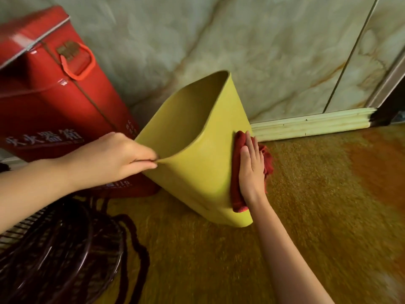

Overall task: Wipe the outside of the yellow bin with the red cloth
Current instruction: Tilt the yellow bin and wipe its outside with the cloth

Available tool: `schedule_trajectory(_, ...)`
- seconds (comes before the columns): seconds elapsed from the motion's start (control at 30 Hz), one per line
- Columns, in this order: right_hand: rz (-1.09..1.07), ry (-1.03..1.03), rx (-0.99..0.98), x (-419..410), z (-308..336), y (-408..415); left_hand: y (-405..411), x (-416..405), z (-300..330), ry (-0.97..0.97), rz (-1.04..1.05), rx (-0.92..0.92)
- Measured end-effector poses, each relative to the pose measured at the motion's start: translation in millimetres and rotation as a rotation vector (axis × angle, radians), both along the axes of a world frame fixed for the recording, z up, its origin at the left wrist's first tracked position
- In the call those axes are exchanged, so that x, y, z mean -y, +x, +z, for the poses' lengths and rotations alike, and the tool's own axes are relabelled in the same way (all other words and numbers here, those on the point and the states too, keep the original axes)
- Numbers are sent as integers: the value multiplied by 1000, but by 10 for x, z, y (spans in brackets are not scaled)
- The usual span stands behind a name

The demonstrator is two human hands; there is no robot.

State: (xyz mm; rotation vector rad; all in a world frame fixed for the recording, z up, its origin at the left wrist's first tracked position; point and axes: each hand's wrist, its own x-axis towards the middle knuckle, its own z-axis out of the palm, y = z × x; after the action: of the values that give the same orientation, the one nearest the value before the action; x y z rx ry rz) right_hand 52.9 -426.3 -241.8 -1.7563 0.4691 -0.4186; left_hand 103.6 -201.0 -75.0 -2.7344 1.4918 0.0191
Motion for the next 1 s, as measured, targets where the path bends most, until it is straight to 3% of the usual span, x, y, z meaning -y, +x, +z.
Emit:
schedule_trajectory(0.3,-162,-223,295,-229,362,-360,-123,815,317,-240,46,37)
schedule_trajectory(0.43,-190,-216,400,-14,233,-326,-52,1227,287,-337,86,-59)
schedule_trajectory(0.53,-193,-161,396,161,182,-271,28,1168,315,-239,80,-271)
schedule_trajectory(0.67,-154,-160,361,90,260,-233,165,732,347,-135,163,-288)
schedule_trajectory(0.9,-422,-448,269,-313,603,-38,136,1034,340,-215,189,-383)
schedule_trajectory(1.0,-429,-544,236,-249,441,-21,94,1179,309,-218,189,-428)
